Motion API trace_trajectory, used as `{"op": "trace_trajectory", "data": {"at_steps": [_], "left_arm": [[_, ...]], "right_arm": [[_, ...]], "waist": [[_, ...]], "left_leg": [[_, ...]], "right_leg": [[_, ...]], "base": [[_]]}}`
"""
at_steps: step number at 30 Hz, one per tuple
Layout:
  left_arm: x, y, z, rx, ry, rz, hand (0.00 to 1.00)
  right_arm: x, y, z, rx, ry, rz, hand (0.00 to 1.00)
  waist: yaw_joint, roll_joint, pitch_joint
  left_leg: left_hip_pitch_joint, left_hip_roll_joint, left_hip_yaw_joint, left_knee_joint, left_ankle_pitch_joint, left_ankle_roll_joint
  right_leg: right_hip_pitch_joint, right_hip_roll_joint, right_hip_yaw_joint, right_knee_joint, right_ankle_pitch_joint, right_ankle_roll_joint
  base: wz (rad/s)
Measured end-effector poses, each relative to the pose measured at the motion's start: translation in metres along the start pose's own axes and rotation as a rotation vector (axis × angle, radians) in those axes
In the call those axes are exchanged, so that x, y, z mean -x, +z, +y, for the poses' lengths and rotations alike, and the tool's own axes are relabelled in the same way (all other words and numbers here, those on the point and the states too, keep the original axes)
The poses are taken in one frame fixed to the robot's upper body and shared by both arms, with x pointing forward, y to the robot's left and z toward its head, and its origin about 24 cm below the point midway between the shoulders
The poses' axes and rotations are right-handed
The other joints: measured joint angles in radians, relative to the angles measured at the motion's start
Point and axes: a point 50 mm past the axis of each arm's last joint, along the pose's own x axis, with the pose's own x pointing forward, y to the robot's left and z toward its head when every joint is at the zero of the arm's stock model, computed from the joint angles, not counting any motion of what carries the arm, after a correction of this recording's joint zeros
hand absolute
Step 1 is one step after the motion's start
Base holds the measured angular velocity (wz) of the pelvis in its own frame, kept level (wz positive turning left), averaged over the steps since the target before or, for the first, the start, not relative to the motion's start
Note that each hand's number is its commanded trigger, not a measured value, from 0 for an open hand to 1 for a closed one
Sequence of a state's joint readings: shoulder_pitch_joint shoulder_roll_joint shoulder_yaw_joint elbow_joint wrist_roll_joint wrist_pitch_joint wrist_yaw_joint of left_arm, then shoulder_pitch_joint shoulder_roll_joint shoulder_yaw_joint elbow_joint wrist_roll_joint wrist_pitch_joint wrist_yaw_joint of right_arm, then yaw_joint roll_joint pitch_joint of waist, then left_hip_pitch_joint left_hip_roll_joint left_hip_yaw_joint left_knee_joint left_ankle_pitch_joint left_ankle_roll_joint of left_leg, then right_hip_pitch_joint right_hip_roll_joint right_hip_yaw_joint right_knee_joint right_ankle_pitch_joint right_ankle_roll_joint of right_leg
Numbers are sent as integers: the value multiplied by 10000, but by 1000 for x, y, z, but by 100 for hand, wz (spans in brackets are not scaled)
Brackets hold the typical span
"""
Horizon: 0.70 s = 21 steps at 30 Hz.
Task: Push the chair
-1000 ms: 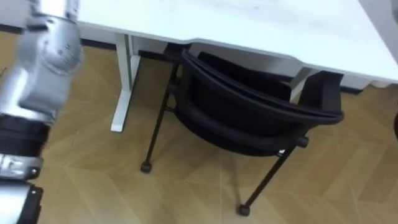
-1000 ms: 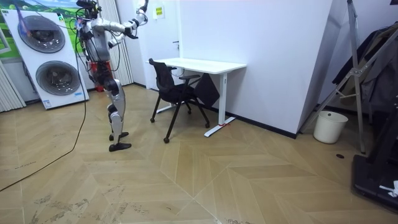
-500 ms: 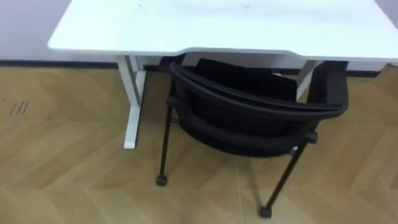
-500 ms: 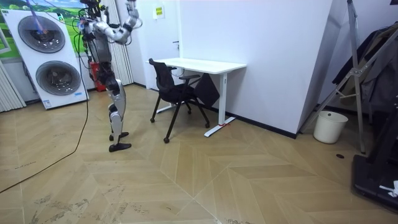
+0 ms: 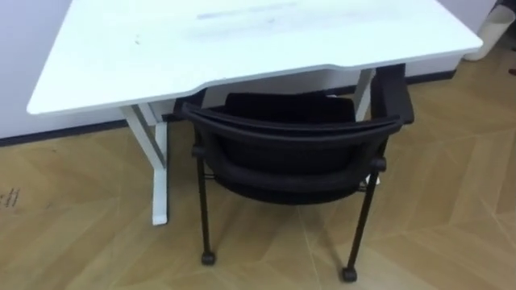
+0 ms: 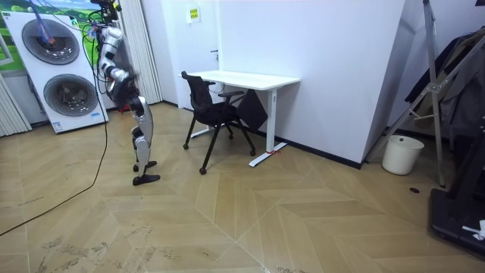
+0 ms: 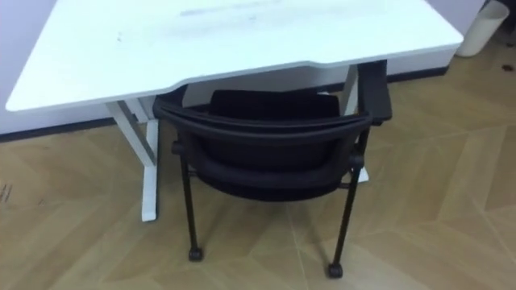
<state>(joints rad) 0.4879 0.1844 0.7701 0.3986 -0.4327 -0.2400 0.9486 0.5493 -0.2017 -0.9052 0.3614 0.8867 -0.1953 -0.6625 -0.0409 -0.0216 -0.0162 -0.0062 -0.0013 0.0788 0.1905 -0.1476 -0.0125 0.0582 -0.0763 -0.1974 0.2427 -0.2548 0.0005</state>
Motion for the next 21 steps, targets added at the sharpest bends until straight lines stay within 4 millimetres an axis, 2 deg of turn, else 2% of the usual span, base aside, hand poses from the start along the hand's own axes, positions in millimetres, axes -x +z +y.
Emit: {"op": "trace_trajectory", "data": {"at_steps": [1,2,3,5,6,8,9,11,13,17,21], "left_arm": [[6,-29,8,-736,-16,1077,0],[12,-51,17,-1428,-76,1778,0],[14,-60,22,-1817,-129,2066,0],[20,-92,43,-3232,-388,3028,0],[21,-97,48,-3522,-487,3205,0],[33,-120,63,-5087,-1298,3738,0],[37,-125,66,-5538,-1618,3891,0],[55,-147,79,-7084,-2873,4796,0],[69,-157,79,-7895,-4018,5161,0],[92,-169,66,-8807,-6263,5826,0],[106,-172,47,-9166,-8039,5712,0]], "right_arm": [[3,-35,-26,787,-762,1136,0],[9,-62,-50,1505,-1381,1986,0],[12,-72,-61,1821,-1654,2356,0],[22,-101,-103,3068,-2494,3546,0],[24,-106,-111,3374,-2579,3776,0],[38,-126,-125,5253,-1849,4522,0],[42,-132,-126,5611,-1572,4799,0],[62,-160,-114,6763,-165,6088,0],[75,-176,-100,7248,1171,6915,0],[96,-199,-74,7625,3819,8221,0],[107,-208,-56,7420,5339,8990,0]], "waist": [[-92,3,-3],[-102,-28,-23],[-121,-39,-30],[-150,-60,-44],[-154,-60,-44],[-139,-25,-45],[-111,-21,-44],[-92,-10,-45],[-132,17,-58],[-90,49,-40],[-102,75,-25]], "left_leg": [[-67,38,2,73,-30,5],[-82,49,2,80,-72,-26],[-76,49,1,77,-81,-22],[-67,4,-3,80,-118,25],[-74,-12,-5,79,-120,28],[-68,-35,62,78,-126,37],[-55,-30,115,79,-127,39],[14,-7,275,81,-160,87],[16,-39,255,84,-164,99],[189,-168,82,83,-212,183],[141,-240,-27,83,-211,279]], "right_leg": [[-35,-12,-3,33,-10,14],[-51,-26,-8,69,-46,58],[-45,-32,-7,83,-51,62],[-33,-88,-14,118,-41,81],[-43,-104,-5,126,-38,92],[-67,-137,85,107,5,146],[-71,-138,129,99,20,155],[-56,-109,295,74,65,175],[15,-120,246,-43,125,207],[443,-87,16,-408,221,265],[476,-107,-103,-458,211,286]], "base": [[-7],[0],[0],[0],[0],[-7],[-22],[-20],[5],[13],[11]]}}
